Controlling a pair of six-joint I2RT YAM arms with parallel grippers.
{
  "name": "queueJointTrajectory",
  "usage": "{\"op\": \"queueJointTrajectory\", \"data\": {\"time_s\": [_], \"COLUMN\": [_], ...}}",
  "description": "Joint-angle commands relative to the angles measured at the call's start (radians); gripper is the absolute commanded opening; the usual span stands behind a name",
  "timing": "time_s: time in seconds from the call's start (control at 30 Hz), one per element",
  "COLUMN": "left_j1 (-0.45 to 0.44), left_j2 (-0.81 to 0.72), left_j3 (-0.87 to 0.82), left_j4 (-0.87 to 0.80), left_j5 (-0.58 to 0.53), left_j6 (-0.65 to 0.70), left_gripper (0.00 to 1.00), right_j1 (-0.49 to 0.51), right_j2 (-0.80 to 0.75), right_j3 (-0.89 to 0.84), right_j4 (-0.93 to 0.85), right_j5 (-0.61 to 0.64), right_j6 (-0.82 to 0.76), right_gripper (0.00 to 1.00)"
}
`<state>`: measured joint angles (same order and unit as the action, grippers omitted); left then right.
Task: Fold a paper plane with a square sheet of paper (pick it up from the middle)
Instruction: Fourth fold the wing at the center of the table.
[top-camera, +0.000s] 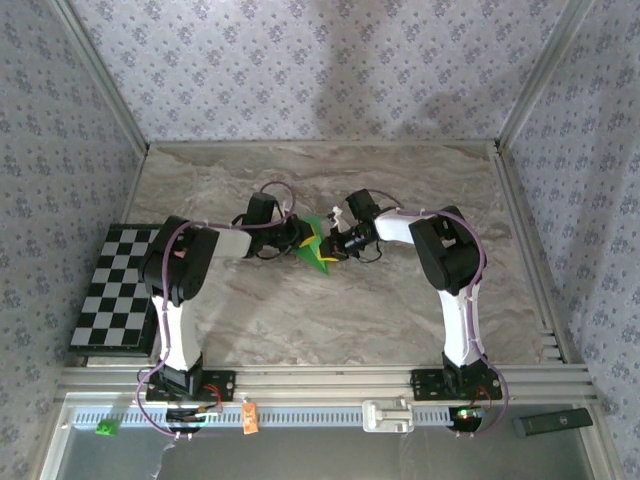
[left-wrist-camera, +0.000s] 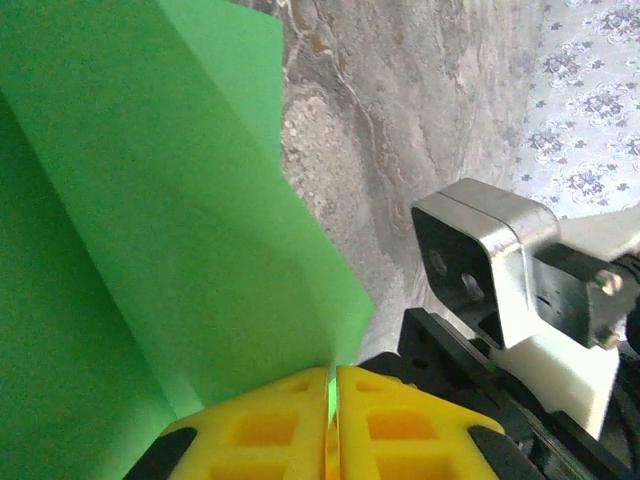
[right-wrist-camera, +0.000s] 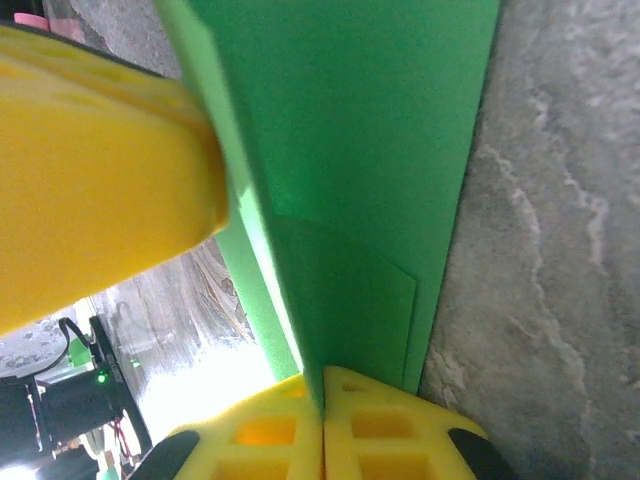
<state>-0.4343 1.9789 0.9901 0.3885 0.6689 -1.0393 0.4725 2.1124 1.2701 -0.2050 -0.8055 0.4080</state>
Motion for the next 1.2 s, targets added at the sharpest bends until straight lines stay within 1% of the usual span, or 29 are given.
{"op": "queueJointTrajectory", "data": {"time_s": [0.0,0.17,0.53,0.93,1.17], "left_j1": [-0.003,-0.003,-0.003,-0.003,-0.003], "left_j2": [0.033,0.047,0.063,0.069,0.069], "left_j3": [0.034,0.047,0.064,0.060,0.064], "left_j4": [-0.035,-0.052,-0.074,-0.084,-0.083], "left_j5": [0.007,0.001,-0.001,-0.009,-0.006], "left_j6": [0.021,0.022,0.028,0.028,0.028], "left_gripper": [0.10,0.10,0.10,0.10,0.10], "right_j1": [-0.018,-0.017,-0.017,-0.014,-0.011], "right_j2": [0.048,0.039,0.010,-0.037,-0.063], "right_j3": [-0.014,-0.014,-0.017,-0.016,-0.033], "right_j4": [-0.055,-0.060,-0.070,-0.115,-0.151], "right_j5": [0.081,0.077,0.059,0.052,0.079], "right_j6": [0.000,-0.004,-0.006,-0.021,-0.037], "right_gripper": [0.10,0.13,0.16,0.16,0.16]}}
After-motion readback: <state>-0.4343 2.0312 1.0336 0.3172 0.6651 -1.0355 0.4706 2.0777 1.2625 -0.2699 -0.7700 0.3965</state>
